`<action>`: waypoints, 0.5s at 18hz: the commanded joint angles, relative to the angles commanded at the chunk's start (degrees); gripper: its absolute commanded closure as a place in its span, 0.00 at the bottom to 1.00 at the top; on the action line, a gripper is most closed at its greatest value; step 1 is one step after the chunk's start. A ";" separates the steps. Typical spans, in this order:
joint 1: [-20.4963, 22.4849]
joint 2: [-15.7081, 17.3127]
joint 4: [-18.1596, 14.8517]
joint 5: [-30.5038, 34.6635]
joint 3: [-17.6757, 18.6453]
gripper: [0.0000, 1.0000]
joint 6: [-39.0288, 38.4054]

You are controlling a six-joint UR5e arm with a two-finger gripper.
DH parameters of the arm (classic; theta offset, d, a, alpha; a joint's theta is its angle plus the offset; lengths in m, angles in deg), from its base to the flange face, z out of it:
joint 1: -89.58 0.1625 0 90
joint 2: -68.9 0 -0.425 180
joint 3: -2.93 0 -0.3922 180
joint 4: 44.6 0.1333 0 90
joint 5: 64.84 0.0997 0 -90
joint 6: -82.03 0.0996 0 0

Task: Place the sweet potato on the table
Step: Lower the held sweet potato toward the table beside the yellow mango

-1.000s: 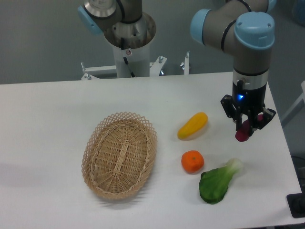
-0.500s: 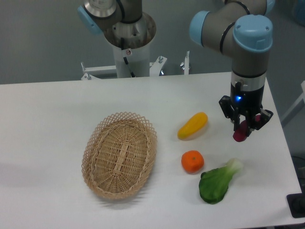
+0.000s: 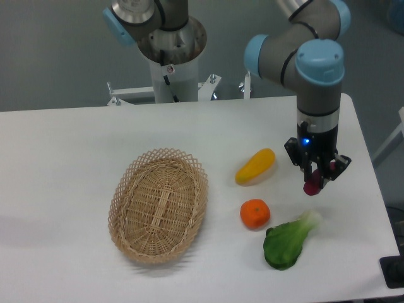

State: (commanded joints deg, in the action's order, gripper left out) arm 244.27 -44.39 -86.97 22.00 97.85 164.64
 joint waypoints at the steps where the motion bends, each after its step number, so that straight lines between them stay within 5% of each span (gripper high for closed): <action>1: 0.00 -0.70 0.96 0.00 0.17 0.64 1.40; 5: 1.23 -2.55 5.44 0.09 3.68 0.64 6.94; 9: 3.34 -2.82 5.72 0.00 7.02 0.64 14.41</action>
State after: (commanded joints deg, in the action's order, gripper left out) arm 247.61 -47.21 -81.25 22.00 104.87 179.05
